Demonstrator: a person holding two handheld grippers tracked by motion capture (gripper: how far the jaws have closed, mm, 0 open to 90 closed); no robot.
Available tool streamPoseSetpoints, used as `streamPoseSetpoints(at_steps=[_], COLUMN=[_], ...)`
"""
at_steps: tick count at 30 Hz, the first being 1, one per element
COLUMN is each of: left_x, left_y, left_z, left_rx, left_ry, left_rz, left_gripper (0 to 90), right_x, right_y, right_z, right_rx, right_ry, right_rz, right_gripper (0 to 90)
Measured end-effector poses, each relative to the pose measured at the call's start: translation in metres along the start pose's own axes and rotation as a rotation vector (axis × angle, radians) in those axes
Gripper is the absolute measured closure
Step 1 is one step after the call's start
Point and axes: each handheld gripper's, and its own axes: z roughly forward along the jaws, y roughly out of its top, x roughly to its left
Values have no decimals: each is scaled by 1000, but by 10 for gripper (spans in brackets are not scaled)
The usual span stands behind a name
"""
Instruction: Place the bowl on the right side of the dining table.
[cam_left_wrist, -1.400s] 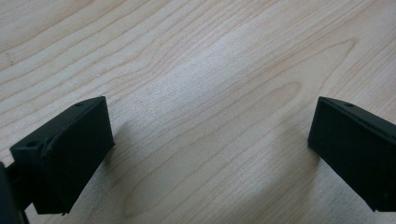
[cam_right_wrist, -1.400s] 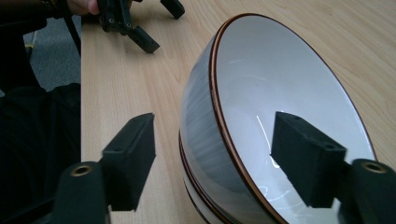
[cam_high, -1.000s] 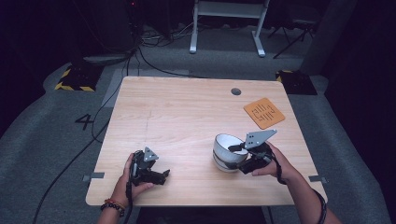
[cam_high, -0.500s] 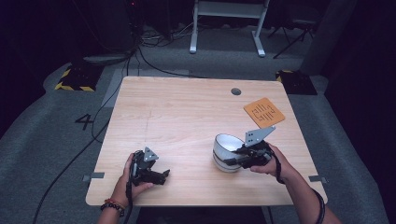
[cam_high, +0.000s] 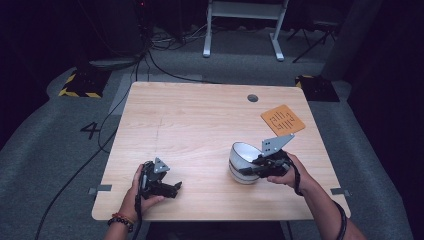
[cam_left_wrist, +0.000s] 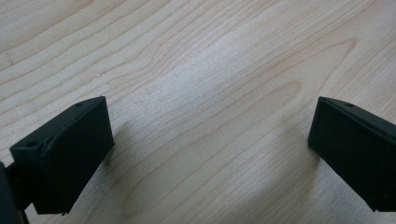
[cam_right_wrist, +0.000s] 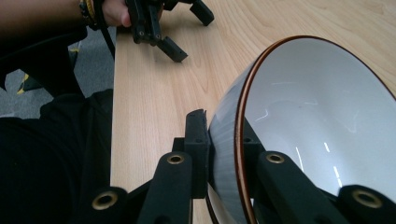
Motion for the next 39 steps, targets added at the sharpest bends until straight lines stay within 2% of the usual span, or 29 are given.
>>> streamPoseSetpoints(at_steps=[3,8,15,22,26,28,32,39], left_x=[0,0,0,0,0,0,0,0], left_y=[0,0,0,0,0,0,0,0], left_z=[-1,0,-1,-1,0,-1,0,0], left_rx=[-2,0,-2,-2,0,-2,0,-2], left_ry=[11,-1,11,11,0,11,0,10], left_rz=[6,0,6,6,0,5,0,5], left_gripper=[1,1,1,1,1,1,1,1], right_x=[1,1,3,4,5,6,7,7], right_y=[0,0,1,1,1,1,1,0], right_z=[-2,-2,-8,-19,-23,-26,-30,-42], right_rx=[-13,-22,-47,-87,-92,-94,-95,-113], right_ry=[-4,-8,-29,-49,-56,-63,-70,-103], right_rz=[3,3,-5,5,-2,-17,-15,-18], right_gripper=[807,807,807,807,807,807,807,807])
